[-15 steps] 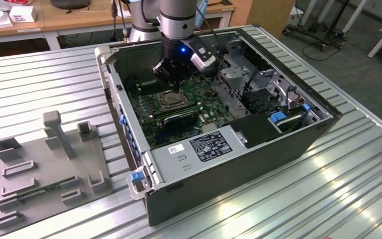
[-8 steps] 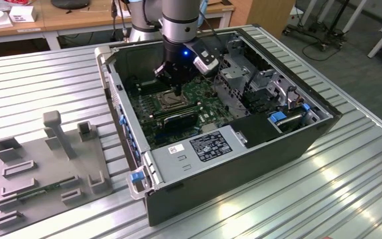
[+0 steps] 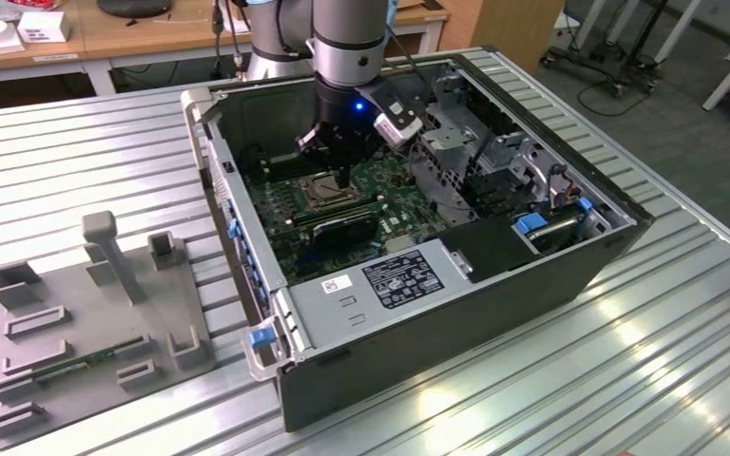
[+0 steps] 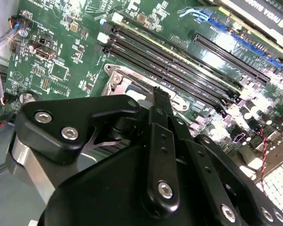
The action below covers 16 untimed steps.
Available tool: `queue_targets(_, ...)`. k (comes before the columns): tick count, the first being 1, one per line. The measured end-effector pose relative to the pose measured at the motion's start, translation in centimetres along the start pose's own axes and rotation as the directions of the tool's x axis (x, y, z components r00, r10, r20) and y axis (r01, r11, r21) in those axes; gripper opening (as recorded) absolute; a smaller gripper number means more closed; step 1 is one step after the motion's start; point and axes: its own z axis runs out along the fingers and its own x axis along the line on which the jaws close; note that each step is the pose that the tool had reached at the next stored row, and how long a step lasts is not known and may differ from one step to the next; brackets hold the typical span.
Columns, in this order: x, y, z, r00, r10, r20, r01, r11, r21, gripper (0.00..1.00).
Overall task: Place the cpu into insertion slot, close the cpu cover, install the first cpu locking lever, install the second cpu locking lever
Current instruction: 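Install the second cpu locking lever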
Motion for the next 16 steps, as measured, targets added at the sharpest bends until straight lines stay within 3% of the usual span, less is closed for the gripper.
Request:
queue_targets(4, 0.00, -0.01, 0.00, 1.0000, 0.000, -0.0007, 0.000, 1.0000, 0.0002, 0.11)
queue_targets(7, 0.00, -0.01, 0.01, 1.0000, 0.000, -0.0072, 0.000, 1.0000, 0.0004, 0.11)
queue_targets(13, 0.00, -0.01, 0.02, 1.0000, 0.000, -0.0073, 0.000, 1.0000, 0.0003, 0.11)
queue_targets(16, 0.31, -0.02, 0.04, 1.0000, 0.000, -0.0071, 0.000, 1.0000, 0.0000, 0.11)
